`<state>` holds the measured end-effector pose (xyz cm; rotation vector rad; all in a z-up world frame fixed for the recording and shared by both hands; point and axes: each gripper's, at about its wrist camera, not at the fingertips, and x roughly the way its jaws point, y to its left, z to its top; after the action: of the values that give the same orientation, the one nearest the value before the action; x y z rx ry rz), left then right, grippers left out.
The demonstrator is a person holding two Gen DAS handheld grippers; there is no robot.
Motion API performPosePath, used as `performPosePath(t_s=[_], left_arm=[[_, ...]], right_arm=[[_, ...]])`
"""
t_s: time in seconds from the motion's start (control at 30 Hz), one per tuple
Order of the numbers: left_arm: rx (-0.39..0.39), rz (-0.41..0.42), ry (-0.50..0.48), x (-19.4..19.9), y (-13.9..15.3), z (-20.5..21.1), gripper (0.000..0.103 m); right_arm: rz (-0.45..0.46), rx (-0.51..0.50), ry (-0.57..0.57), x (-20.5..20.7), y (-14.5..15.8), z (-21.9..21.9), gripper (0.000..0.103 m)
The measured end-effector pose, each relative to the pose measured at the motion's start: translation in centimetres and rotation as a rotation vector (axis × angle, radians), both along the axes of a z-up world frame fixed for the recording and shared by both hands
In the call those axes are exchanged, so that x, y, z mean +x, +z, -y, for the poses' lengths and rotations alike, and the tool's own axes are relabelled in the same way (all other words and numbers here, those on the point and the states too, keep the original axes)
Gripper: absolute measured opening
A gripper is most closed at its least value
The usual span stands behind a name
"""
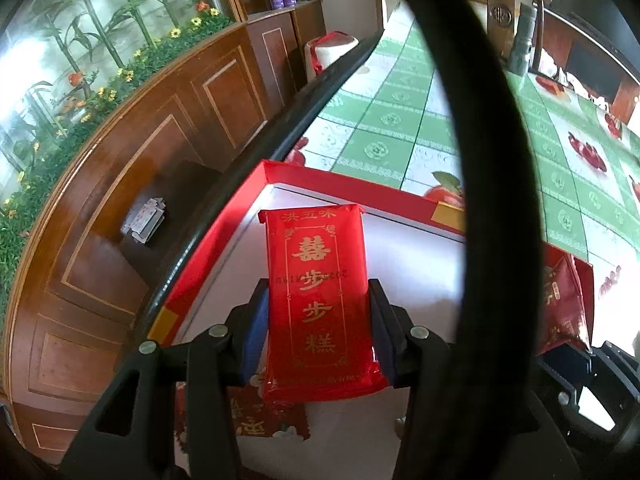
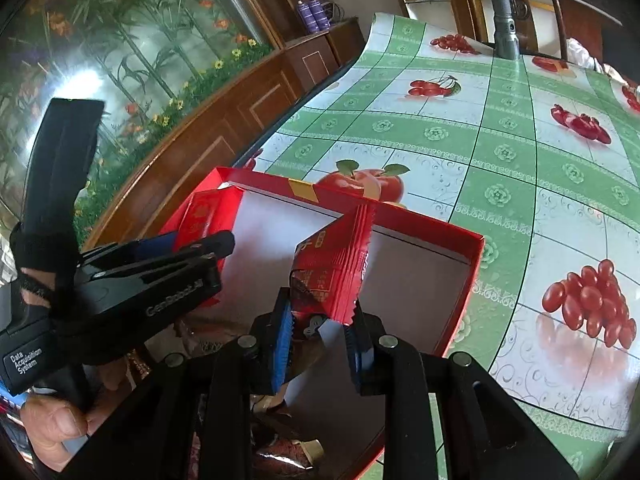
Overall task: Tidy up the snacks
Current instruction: 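Release the red packet in the box with the left tool while the right tool releases its packet, then move both open tools back from the box over the remaining packets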
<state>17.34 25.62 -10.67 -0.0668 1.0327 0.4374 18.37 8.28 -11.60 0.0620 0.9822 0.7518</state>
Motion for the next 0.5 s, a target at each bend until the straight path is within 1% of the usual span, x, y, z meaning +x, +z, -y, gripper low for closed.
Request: performPosePath(t_s=[0.13, 0.17, 0.2, 0.23, 0.27, 0.3, 0.37, 0.43, 0.5], left_arm=[[0.001, -0.016, 0.0, 0.2, -0.3, 0.1, 0.05], [0.007, -0.019, 0.002, 0.2, -0.3, 0.1, 0.05], [0.009, -0.023, 0.0, 0.2, -0.3, 0.1, 0.05], [0.012, -0.022, 0.004, 0.2, -0.2, 0.1, 0.054], [0.015, -0.02, 0.009, 0.1, -0.1, 0.1, 0.064], [0.022, -0.014, 0.017, 0.0, 0.1, 0.0, 0.068], [0.036, 0.009, 0.027, -0.5, 0.9, 0.0, 0.077], [0.037, 0.015, 0.029, -0.8, 1.3, 0.1, 0.08], [0.034, 0.024, 0.027, -1.1, 1.7, 0.2, 0.08]], right_arm=[[0.003, -0.033, 0.003, -0.1, 0.2, -0.2, 0.027], [0.003, -0.039, 0.001, -0.2, 0.1, -0.1, 0.029], [0.006, -0.043, -0.002, -0.3, 0.2, 0.0, 0.034], [0.008, -0.048, -0.005, -0.3, 0.2, 0.2, 0.036], [0.012, -0.052, -0.009, -0.5, 0.4, 0.4, 0.04], [0.017, -0.052, -0.014, -0.7, 0.5, 0.7, 0.044], [0.026, -0.046, -0.023, -1.1, 0.9, 1.2, 0.047], [0.036, -0.043, -0.031, -1.7, 1.3, 1.9, 0.049], [0.04, -0.036, -0.035, -2.1, 1.6, 2.4, 0.049]])
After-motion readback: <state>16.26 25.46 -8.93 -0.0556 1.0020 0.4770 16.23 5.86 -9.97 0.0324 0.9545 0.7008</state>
